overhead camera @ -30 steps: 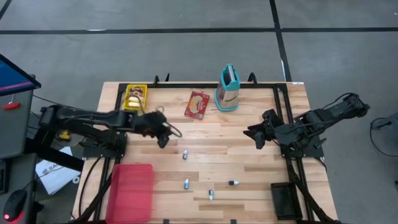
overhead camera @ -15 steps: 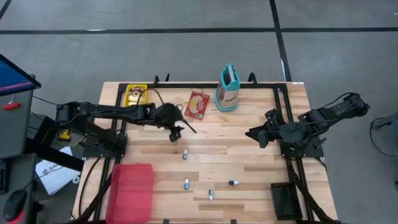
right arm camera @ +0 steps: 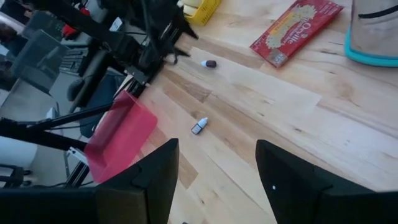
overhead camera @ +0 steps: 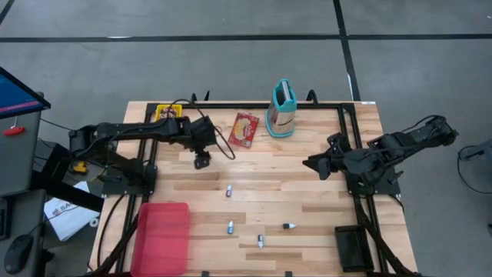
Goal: Pick & Place Food Item
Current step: Put the top red food coloring bottle into the black basket
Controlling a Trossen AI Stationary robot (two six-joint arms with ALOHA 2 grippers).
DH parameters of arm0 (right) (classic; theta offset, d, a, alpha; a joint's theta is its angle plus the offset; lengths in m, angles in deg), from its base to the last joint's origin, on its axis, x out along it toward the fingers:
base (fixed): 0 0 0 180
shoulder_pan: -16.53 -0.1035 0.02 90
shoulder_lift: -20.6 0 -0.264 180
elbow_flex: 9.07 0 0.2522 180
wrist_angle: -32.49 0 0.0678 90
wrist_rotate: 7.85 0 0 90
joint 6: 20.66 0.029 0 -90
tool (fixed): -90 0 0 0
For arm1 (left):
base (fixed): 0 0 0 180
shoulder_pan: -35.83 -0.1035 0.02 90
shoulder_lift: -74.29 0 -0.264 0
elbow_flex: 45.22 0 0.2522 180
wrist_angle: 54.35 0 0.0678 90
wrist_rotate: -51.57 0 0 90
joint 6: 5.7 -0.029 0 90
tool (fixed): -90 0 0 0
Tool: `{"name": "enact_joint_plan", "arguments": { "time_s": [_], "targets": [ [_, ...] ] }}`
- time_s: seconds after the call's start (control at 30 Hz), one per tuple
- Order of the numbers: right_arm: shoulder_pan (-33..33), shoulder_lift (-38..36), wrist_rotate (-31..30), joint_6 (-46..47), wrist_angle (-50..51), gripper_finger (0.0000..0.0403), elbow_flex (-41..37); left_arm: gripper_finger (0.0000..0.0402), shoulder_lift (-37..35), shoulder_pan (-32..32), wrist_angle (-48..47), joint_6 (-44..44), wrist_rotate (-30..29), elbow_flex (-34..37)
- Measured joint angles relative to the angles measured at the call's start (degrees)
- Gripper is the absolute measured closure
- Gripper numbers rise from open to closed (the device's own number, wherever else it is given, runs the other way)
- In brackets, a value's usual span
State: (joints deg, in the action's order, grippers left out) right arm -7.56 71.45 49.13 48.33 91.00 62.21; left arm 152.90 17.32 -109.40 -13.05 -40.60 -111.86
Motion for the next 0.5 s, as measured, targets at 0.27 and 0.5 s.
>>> {"name": "enact_joint_plan", "arguments": {
  "time_s": [0.27,0.5],
  "targets": [
    [2.2,0.0,0.0,-1.2,0.0,0.0197,0.0,0.0197,4.3,0.2,-1.7,-2.9,-2.1,0.1],
    [2.9,0.0,0.2,-1.1,-0.2,0.0197,0.0,0.0214,10.3,0.4,-1.7,-2.8,-2.1,0.2]
  ]
}}
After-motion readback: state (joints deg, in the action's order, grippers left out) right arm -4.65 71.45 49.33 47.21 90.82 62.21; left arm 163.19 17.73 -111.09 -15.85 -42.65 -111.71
